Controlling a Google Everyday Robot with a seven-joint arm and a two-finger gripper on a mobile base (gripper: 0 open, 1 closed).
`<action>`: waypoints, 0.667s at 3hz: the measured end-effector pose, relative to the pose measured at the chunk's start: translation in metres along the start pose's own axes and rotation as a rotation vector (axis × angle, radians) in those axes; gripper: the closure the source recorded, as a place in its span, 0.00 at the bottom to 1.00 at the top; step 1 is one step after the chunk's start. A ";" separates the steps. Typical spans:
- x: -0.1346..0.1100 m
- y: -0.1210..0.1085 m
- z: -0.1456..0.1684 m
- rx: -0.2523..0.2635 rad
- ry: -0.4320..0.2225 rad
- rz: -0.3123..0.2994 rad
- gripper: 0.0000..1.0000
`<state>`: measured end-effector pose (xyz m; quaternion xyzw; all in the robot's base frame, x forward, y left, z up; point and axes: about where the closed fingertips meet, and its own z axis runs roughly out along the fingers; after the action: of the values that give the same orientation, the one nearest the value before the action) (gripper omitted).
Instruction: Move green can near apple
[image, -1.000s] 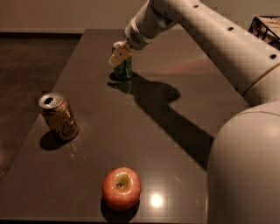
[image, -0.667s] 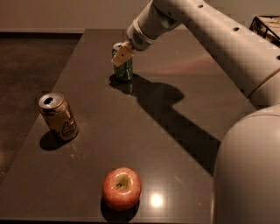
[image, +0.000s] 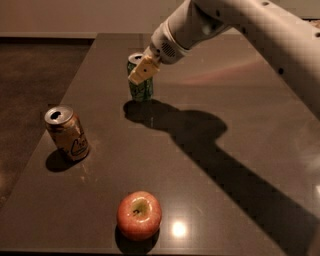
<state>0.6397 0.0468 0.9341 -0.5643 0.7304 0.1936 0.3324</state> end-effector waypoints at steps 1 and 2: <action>-0.004 0.050 -0.022 -0.076 -0.039 -0.077 1.00; -0.010 0.092 -0.034 -0.140 -0.070 -0.149 1.00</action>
Offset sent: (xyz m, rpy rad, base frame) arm -0.1457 0.0172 0.0339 0.0699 -0.0373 0.3215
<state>0.5440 0.0581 0.9569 -0.6318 0.6591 0.2384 0.3310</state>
